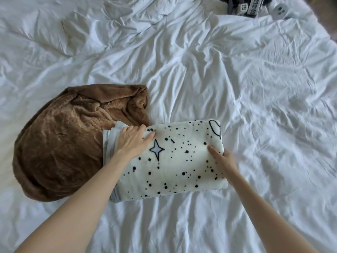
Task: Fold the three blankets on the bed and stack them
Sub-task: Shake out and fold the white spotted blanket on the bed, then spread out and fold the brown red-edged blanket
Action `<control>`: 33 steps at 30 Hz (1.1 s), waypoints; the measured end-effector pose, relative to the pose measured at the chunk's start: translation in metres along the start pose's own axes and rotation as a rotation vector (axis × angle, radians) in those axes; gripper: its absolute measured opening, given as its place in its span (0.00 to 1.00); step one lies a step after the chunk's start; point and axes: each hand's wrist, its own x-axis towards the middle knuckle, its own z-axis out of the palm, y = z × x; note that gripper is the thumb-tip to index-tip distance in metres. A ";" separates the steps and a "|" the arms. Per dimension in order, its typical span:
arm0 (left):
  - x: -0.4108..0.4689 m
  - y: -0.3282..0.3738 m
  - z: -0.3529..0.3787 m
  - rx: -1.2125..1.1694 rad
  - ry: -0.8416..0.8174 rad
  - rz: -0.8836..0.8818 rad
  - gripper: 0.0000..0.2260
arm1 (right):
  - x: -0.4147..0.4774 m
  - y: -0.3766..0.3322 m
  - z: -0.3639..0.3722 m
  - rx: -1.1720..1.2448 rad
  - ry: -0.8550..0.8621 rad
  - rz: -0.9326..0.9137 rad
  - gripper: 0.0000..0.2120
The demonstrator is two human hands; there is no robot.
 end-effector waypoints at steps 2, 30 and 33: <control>-0.005 0.009 0.002 -0.026 0.046 0.030 0.19 | -0.003 -0.003 -0.007 0.049 -0.026 -0.027 0.16; -0.015 0.083 -0.051 -0.523 0.146 0.078 0.09 | -0.018 -0.032 -0.074 -0.481 0.417 -0.460 0.35; -0.037 0.042 -0.062 -0.486 0.263 -0.008 0.07 | -0.026 -0.050 -0.047 -0.574 0.424 -0.584 0.31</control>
